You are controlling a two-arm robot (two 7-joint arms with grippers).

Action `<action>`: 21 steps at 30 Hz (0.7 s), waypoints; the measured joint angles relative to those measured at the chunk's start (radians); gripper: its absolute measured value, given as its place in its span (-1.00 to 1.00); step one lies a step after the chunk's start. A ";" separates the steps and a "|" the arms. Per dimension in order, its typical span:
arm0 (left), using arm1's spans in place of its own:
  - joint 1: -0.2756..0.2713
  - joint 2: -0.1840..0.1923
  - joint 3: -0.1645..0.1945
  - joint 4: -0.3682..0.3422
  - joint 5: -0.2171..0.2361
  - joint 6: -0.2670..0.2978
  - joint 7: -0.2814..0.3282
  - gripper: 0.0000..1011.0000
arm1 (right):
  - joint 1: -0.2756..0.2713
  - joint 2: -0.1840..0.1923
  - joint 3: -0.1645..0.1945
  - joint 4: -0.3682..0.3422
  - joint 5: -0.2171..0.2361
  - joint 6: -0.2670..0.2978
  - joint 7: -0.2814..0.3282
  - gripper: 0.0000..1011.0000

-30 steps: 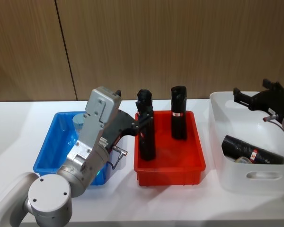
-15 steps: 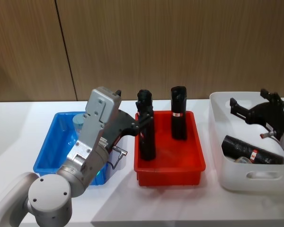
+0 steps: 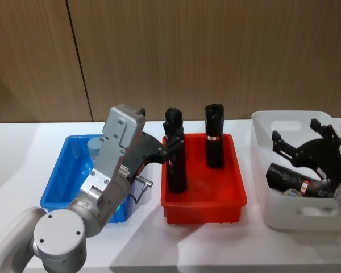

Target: Pick the cotton swabs from the blue box and place them into the white box.

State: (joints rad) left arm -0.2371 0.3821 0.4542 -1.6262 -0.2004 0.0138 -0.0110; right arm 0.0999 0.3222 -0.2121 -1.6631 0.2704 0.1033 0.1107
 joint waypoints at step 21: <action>0.000 0.000 0.000 0.000 0.000 0.000 0.000 0.99 | -0.114 0.016 -0.014 -0.103 0.017 -0.069 -0.045 0.98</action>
State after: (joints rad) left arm -0.2371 0.3821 0.4542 -1.6262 -0.2004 0.0138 -0.0110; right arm -0.0143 0.3380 -0.2265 -1.7663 0.2878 0.0344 0.0661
